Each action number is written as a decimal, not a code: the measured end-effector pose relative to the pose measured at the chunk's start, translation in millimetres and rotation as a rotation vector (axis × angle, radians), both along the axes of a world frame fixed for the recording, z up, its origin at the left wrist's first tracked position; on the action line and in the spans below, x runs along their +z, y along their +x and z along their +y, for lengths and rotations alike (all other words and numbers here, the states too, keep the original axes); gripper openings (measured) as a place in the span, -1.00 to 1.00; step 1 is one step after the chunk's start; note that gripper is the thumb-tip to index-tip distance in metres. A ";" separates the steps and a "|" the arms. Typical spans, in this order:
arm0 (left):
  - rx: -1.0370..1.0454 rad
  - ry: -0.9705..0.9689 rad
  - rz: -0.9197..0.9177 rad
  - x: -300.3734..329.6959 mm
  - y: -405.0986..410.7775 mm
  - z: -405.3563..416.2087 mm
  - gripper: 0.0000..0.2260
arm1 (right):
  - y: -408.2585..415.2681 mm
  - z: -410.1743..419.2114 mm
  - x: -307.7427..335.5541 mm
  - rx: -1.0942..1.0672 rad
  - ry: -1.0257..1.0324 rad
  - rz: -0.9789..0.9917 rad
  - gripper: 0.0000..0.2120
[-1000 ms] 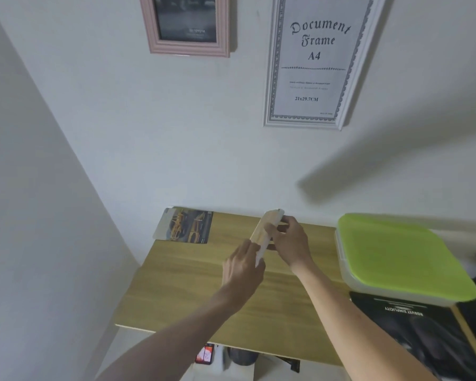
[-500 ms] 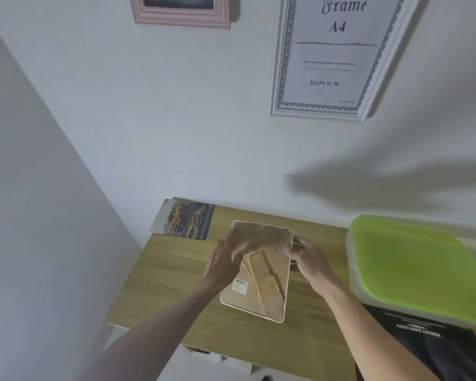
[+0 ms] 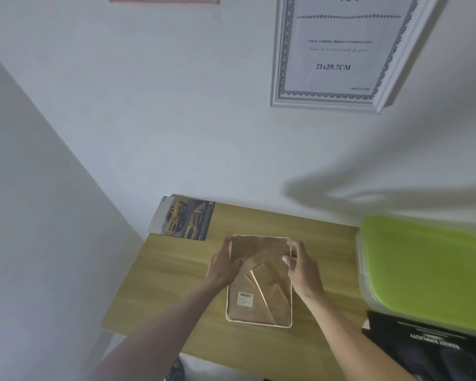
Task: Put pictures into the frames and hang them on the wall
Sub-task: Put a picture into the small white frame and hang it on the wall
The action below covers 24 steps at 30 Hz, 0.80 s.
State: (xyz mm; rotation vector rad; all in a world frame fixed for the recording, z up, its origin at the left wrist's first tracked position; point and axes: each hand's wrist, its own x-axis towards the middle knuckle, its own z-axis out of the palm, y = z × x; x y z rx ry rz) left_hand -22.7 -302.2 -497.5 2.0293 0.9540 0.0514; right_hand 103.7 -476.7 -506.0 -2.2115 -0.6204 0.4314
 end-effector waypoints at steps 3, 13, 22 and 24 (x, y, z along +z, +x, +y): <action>-0.020 -0.031 0.032 -4.9 -0.5 10.9 -0.50 | -4.2 5.3 -10.8 -0.009 -0.052 0.002 -0.59; 0.088 -0.241 0.099 -11.2 4.0 45.5 -0.56 | -7.1 35.6 -18.7 -0.145 -0.167 0.284 -0.58; 0.214 -0.330 0.132 -33.0 6.7 65.3 -0.72 | 5.2 47.6 -26.0 -0.216 -0.089 0.561 -0.75; 0.221 -0.307 0.149 -34.6 5.8 69.3 -0.73 | 1.5 49.0 -31.4 -0.223 -0.055 0.601 -0.90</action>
